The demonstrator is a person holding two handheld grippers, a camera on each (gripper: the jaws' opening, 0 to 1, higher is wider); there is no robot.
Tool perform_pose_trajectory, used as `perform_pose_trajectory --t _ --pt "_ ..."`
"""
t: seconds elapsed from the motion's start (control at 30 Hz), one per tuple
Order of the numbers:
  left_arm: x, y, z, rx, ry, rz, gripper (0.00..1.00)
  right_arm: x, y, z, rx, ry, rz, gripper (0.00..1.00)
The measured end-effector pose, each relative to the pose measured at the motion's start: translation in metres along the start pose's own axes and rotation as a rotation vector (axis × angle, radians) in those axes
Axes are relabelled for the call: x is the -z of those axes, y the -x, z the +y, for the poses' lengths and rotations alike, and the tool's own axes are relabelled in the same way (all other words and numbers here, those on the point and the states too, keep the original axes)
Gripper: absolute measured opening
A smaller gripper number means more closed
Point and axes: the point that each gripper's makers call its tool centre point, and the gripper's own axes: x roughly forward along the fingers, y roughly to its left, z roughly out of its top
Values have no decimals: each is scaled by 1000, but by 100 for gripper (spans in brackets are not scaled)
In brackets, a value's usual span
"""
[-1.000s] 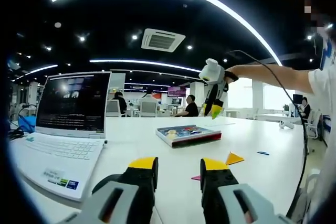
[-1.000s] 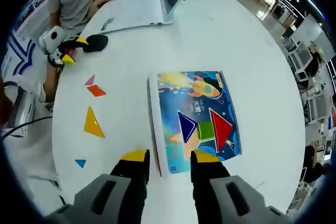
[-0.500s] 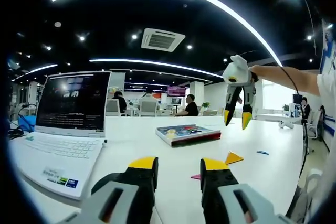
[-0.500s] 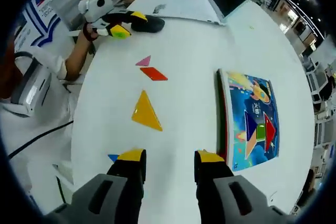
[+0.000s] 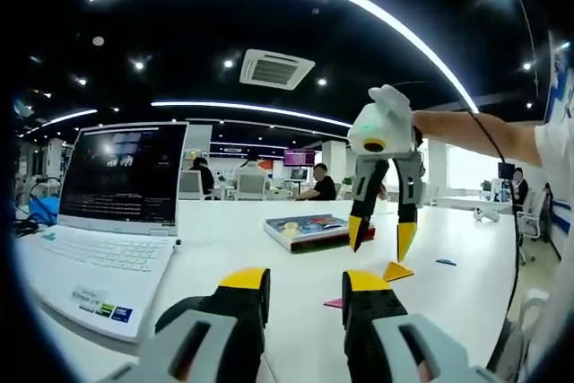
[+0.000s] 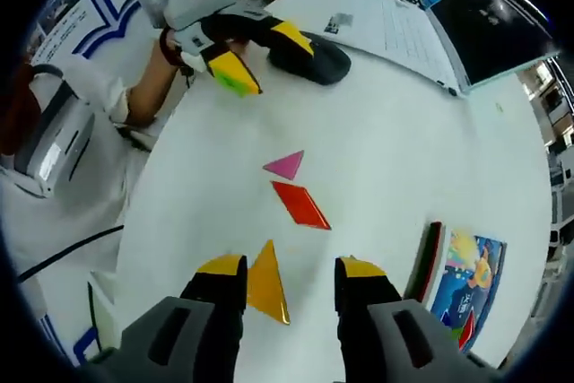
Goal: Pick up the tangram pieces one by one and place each piece onto its matching region on the pattern sheet, fitting the shapes together until the outline on the sheet is completely filled by the tangram pieces
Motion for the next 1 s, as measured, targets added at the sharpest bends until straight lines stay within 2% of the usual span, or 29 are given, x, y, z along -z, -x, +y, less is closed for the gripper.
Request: perform_pose_trajectory --t 0.3,0.53,0.6,0.63,0.73,0.87,0.9,0.97,1.0 --pt "0 1 -2 3 3 -4 34 -29 -19 1 -33 69 43 40" --pt "-2 2 -3 9 13 -13 34 -29 -27 8 -53 88 63 40" --pt "-2 2 -4 12 13 -14 34 -25 -30 8 -48 103 83 40" --pt "-2 2 -4 12 12 -14 34 -24 -30 6 -40 138 91 39" --pt "-2 2 -5 13 11 -12 34 -19 -31 6 -34 223 114 33" --pt "-2 2 -5 15 13 -14 34 -18 -31 9 -28 222 135 33" --pt "-2 3 -5 16 15 -15 34 -18 -31 11 -27 220 140 31" --pt "-2 3 -5 17 17 -17 34 -18 -29 9 -25 219 160 18" --pt "-3 3 -5 16 16 -17 34 -18 -31 6 -21 255 175 17"
